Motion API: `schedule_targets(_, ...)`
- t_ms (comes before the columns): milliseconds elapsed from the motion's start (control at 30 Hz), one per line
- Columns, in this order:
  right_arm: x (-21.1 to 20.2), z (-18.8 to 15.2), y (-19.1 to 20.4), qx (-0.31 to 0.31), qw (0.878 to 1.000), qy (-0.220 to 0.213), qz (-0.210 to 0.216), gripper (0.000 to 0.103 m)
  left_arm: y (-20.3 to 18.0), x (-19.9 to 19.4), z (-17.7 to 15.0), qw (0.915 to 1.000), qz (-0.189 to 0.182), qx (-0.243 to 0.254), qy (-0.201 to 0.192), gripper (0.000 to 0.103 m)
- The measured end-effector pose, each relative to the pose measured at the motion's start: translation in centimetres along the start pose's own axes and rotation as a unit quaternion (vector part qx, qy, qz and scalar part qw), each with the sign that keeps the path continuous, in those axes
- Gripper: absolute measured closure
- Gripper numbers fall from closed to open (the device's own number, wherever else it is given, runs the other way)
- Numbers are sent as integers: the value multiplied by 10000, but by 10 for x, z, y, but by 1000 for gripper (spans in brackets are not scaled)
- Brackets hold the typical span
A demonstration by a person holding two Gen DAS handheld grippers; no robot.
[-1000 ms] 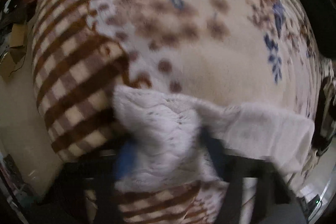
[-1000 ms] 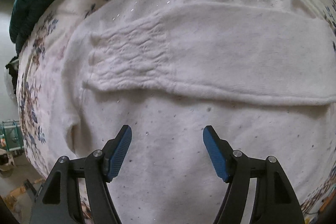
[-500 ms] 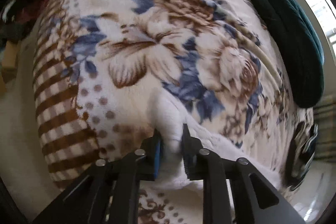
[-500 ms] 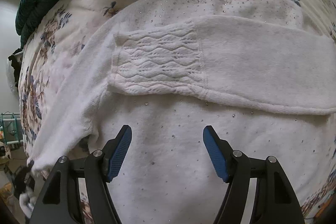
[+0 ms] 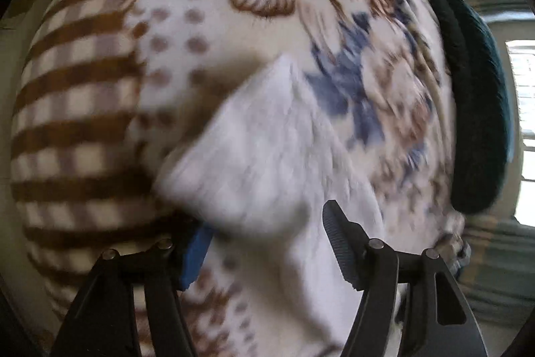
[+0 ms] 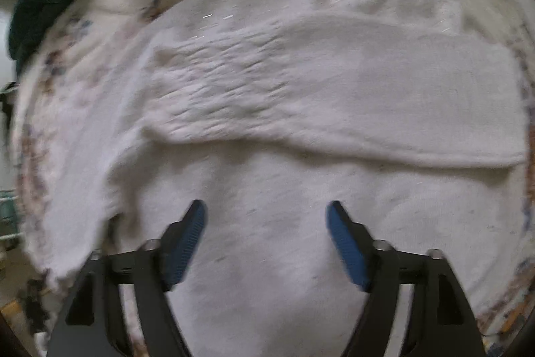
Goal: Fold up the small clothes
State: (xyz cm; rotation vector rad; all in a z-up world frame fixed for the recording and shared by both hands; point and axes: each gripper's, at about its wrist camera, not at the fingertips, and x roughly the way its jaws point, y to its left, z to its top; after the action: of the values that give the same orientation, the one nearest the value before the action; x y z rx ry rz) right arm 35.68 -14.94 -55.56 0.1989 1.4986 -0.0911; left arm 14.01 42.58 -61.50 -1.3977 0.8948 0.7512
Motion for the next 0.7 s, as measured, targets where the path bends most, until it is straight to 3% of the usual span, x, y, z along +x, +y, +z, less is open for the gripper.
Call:
schedule_targets(33, -1, 2, -1, 0, 9998, -96, -194, 13, -6, 1, 4, 9999, 36, -17, -124, 43)
schedule_targets(100, -3, 7, -4, 5, 9986, -236, -475, 13, -23, -2, 10, 9987, 135, 163, -455, 73)
schedule_targets(133, -2, 9, -7, 12, 9984, -241, -505, 13, -34, -3, 12, 9976, 255, 387, -520, 94)
schedule_targets(233, -1, 14, -20, 160, 9987, -223, -431, 13, -73, -13, 6, 9900, 368, 1139, -748, 95)
schedule_targets(333, -3, 17, -35, 259, 9985, -238, -418, 13, -123, -29, -18, 9730, 471, 2041, -966, 95)
schedule_targets(433, -3, 21, -51, 319, 9985, -248, -379, 13, -177, -39, -64, 9489, 350, 2959, -1041, 95)
schedule_targets(533, -5, 27, -73, 376, 9986, -261, -261, 13, -230, -40, -135, 9196, 87, 3825, -893, 95)
schedule_targets(633, -11, 31, -102, 482, 9983, -289, -135, 13, -277, -25, -229, 8854, -260, 4617, -462, 94)
schedule_targets(700, -14, 34, -123, 535, 9980, -330, -103, 13, -303, -11, -307, 8606, -523, 5066, -47, 94)
